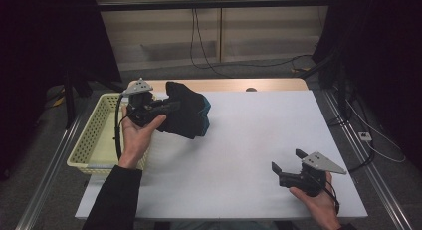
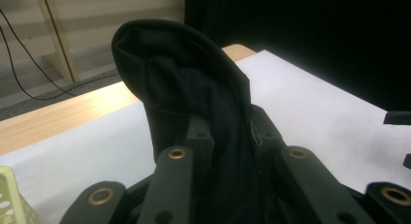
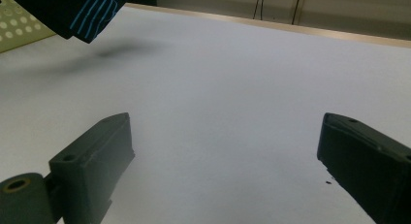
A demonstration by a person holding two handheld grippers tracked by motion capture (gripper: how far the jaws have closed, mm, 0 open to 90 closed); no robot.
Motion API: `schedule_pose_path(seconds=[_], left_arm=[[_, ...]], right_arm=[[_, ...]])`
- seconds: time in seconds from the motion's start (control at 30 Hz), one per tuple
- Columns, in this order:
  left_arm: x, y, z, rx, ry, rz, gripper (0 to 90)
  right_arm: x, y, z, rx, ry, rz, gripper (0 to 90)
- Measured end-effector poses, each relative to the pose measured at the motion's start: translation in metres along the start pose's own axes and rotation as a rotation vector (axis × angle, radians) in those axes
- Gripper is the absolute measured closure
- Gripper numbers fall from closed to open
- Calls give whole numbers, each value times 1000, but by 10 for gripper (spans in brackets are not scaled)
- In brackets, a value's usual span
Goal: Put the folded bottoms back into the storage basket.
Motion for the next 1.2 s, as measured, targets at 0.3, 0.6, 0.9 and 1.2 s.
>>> schedule_pose_path(seconds=[0.3, 0.6, 0.9, 1.2], left_arm=[[1, -15, 2, -14, 19, -1, 756], [0, -29, 6, -23, 26, 19, 757], [-4, -45, 10, -26, 55, 35, 757], [-7, -59, 9, -54, 72, 55, 757]], right_arm=[[0, 0, -1, 1, -2, 0, 56], [-1, -1, -1, -6, -9, 5, 56], [-1, -1, -2, -8, -6, 6, 56], [-1, -1, -2, -7, -6, 7, 56]])
Point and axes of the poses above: each handheld gripper's, and its own axes: y roughly forward along the jaws, x roughly out of its underside, z roughly to its right, the point moved 1 cm from there along y, roughly forward along the jaws, and after that the axes turned 11 degrees about -y, right-handed, at the moved point
